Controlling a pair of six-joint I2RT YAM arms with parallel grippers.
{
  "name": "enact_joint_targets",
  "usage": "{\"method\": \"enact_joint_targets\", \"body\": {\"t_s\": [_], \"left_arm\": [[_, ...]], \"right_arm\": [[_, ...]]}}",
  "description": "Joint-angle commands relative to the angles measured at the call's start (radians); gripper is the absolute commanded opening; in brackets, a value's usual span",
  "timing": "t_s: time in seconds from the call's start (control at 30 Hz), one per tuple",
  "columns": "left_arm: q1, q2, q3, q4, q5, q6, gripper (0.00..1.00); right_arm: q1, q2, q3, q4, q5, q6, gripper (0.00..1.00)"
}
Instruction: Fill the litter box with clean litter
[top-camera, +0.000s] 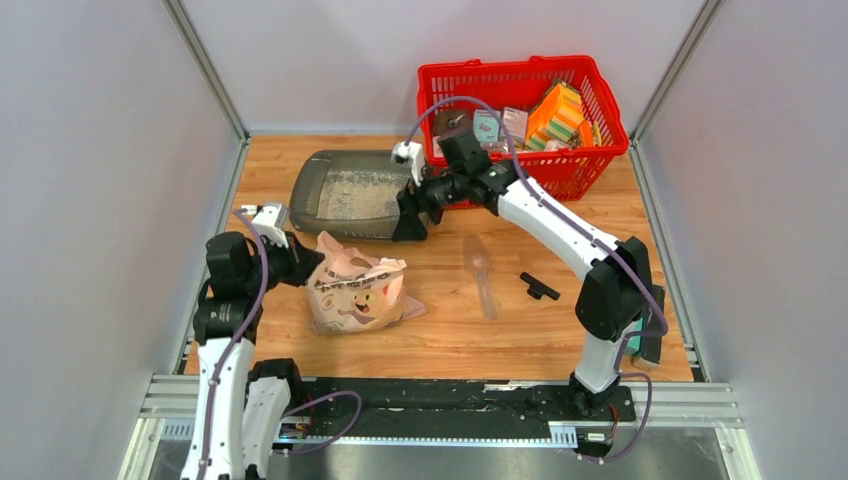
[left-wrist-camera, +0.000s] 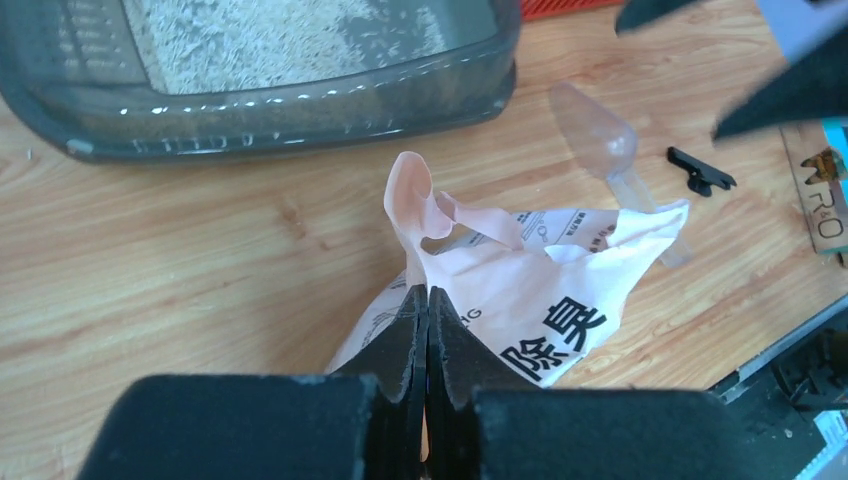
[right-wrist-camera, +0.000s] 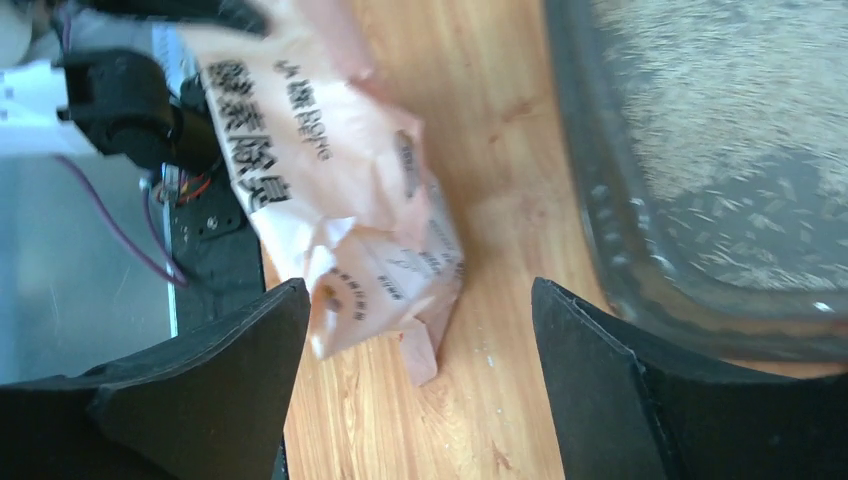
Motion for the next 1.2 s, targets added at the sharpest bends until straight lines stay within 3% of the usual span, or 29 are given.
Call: {"method": "enact_joint_targets", "body": {"t_s": [0.0,0.3,0.53,0.6,0.63,0.7,0.73,0.77,0.83,0.87,0.93,0.97,1.07,1.13,1.17], "left_arm": [[-0.002,-0.137,-0.083,0.164,0.133,-0.003,0.00],[-0.002,-0.283,-0.161,0.151,0.110,-0.028,0.00],[-0.002,-0.311,-0.150,0.113,0.054,-0.014,0.00],[-0.002,-0.309,-0.138,0.113,0.040,-0.022,0.00],[-0.002,-0.308,-0.134,0.112,0.041,-0.022,0.00],[-0.002,-0.300,-0.115,0.107,0.041,-0.022,0.00],[-0.002,-0.295,-0.109,0.101,0.040,-0.019,0.00],[-0.002,-0.289,-0.103,0.089,0.037,-0.006,0.00],[-0.002,-0.283,-0.083,0.072,0.026,0.012,0.00],[-0.001,-0.277,-0.077,0.053,0.018,0.033,0.00],[-0.002,-0.271,-0.058,0.033,0.020,0.064,0.13],[-0.001,-0.260,-0.036,0.026,0.047,0.117,0.32],[-0.001,-0.222,0.053,-0.062,0.104,0.309,0.57],[-0.002,-0.194,0.109,-0.164,0.116,0.438,0.61],[-0.002,-0.168,0.138,-0.200,0.129,0.589,0.61]], "right_arm": [[-0.035,-0.010,0.049,0.065,-0.015,0.164,0.87],[0.078,0.171,0.174,0.014,-0.123,-0.045,0.98],[0.147,0.317,0.299,-0.025,-0.100,-0.174,0.99],[0.161,0.338,0.306,-0.027,-0.081,-0.189,0.95],[0.164,0.346,0.306,-0.025,-0.055,-0.203,0.92],[0.166,0.354,0.306,-0.022,-0.032,-0.214,0.77],[0.164,0.354,0.308,-0.021,0.000,-0.223,0.69],[0.163,0.340,0.309,-0.021,0.012,-0.228,0.52],[0.150,0.320,0.317,-0.022,0.025,-0.234,0.39],[0.146,0.309,0.320,-0.024,0.025,-0.234,0.28],[0.135,0.273,0.328,-0.039,0.035,-0.247,0.17],[0.135,0.257,0.332,-0.047,0.035,-0.279,0.08],[0.147,0.202,0.348,-0.065,0.037,-0.309,0.00],[0.164,0.176,0.360,-0.079,0.035,-0.333,0.00],[0.172,0.167,0.368,-0.091,0.034,-0.338,0.00]]}}
